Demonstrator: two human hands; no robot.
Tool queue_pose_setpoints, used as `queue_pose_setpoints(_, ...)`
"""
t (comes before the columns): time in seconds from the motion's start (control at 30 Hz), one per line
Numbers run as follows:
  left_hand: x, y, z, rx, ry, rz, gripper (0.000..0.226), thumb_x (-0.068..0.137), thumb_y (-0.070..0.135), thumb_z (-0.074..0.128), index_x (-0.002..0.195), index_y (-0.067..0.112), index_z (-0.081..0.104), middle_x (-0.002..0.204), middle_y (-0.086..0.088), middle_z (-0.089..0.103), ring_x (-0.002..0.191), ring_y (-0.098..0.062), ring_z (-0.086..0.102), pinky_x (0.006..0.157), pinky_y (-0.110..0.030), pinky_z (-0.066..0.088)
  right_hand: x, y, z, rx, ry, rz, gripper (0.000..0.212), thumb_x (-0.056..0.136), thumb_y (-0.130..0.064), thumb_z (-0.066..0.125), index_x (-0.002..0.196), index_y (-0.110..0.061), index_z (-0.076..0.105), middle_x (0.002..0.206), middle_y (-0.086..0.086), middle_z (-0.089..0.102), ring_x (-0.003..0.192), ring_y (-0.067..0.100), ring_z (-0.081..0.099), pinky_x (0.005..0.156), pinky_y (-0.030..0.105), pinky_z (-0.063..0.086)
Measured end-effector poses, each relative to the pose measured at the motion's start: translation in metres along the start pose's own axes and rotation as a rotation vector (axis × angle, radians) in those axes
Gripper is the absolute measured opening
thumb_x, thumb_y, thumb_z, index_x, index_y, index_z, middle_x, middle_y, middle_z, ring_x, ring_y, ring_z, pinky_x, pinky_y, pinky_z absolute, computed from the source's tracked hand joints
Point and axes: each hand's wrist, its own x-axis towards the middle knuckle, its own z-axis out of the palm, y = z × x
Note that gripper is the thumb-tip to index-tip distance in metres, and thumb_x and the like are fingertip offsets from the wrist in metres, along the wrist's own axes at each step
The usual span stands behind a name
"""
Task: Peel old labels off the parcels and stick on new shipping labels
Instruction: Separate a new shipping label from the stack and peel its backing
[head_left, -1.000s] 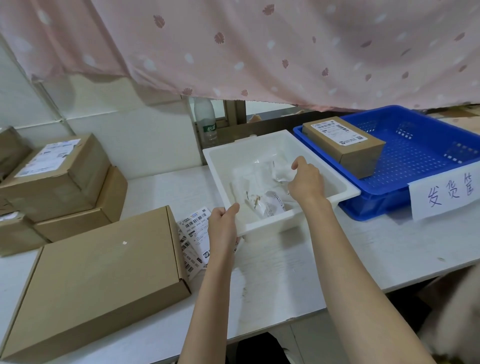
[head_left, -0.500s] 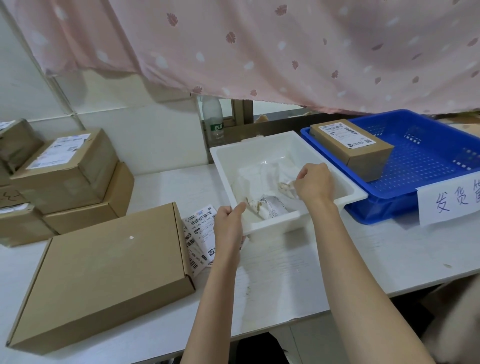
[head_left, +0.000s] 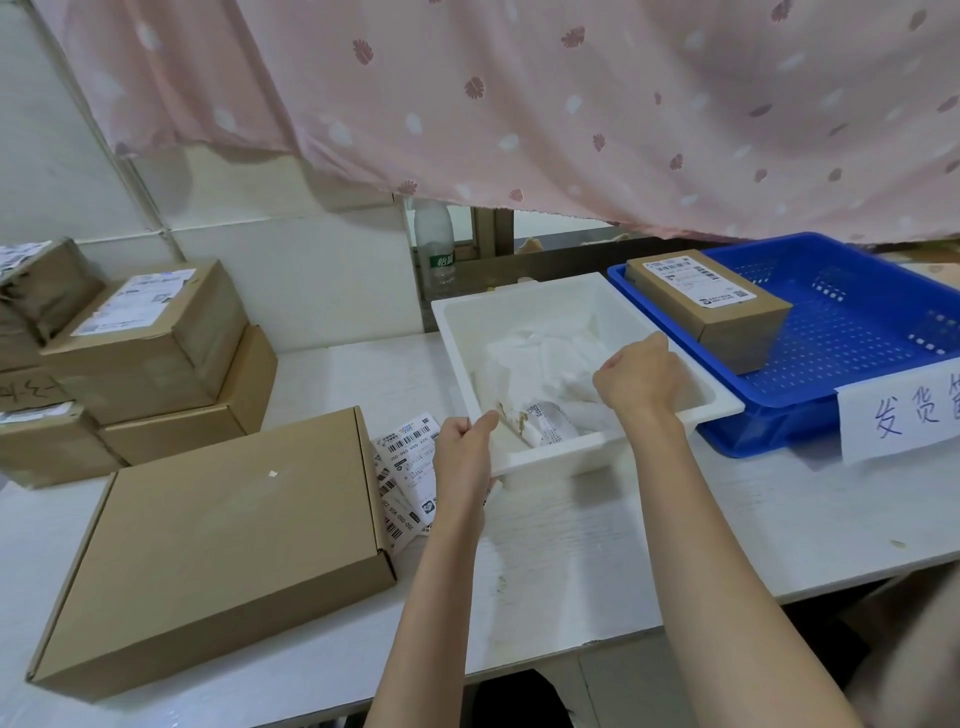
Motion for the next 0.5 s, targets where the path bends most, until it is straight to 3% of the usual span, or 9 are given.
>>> queue_pose_setpoints(0.1,0.000,0.000,-0.001,0.004,-0.004,0.000,0.024,0.095,0.025,0.058,0.083,0.016,0.039,0.086,-0.006,0.044,0.077,-0.021,0.041,0.056,-0.029,0.032,0.000,-0.002,-0.003,0.011,0.021,-0.027,0.019,0.089,-0.022,0.064,0.097,-0.005,0.061,0.117,0.010,0.059,0.111,0.027,0.052,0.100,0.041,0.044)
queue_pose_setpoints(0.2,-0.002,0.001,-0.001,0.004,-0.011,0.000,0.023,0.095,0.026,0.059,0.085,0.015,0.041,0.085,-0.005,0.045,0.075,-0.021,0.041,0.056,-0.029,0.032,-0.001,-0.002,-0.003,0.012,0.030,-0.089,0.014,0.091,-0.017,0.063,0.103,-0.014,0.069,0.112,0.006,0.062,0.107,0.024,0.054,0.093,0.037,0.048)
queue_pose_setpoints(0.27,-0.002,0.001,-0.002,0.009,-0.012,0.003,0.023,0.095,0.026,0.058,0.084,0.015,0.042,0.085,-0.004,0.046,0.074,-0.020,0.043,0.057,-0.029,0.033,-0.002,-0.003,-0.004,0.025,0.034,-0.092,0.017,0.090,-0.012,0.066,0.106,-0.015,0.069,0.116,0.007,0.061,0.099,0.023,0.059,0.085,0.032,0.052)
queue_pose_setpoints(0.37,-0.005,0.005,-0.003,0.022,-0.013,0.007,0.018,0.097,0.028,0.056,0.090,0.014,0.046,0.087,-0.004,0.047,0.071,-0.017,0.043,0.056,-0.026,0.036,-0.004,-0.006,-0.006,0.001,0.042,-0.074,0.027,0.086,-0.009,0.070,0.112,-0.016,0.063,0.124,0.008,0.051,0.088,0.020,0.054,0.075,0.026,0.046)
queue_pose_setpoints(0.5,-0.010,0.009,-0.005,0.046,-0.019,0.009,0.018,0.098,0.029,0.054,0.099,0.012,0.048,0.080,-0.001,0.042,0.059,-0.014,0.037,0.052,-0.024,0.036,-0.007,-0.007,-0.008,0.000,0.050,-0.079,0.048,0.081,-0.006,0.074,0.122,-0.017,0.052,0.135,0.008,0.037,0.082,0.022,0.053,0.069,0.027,0.043)
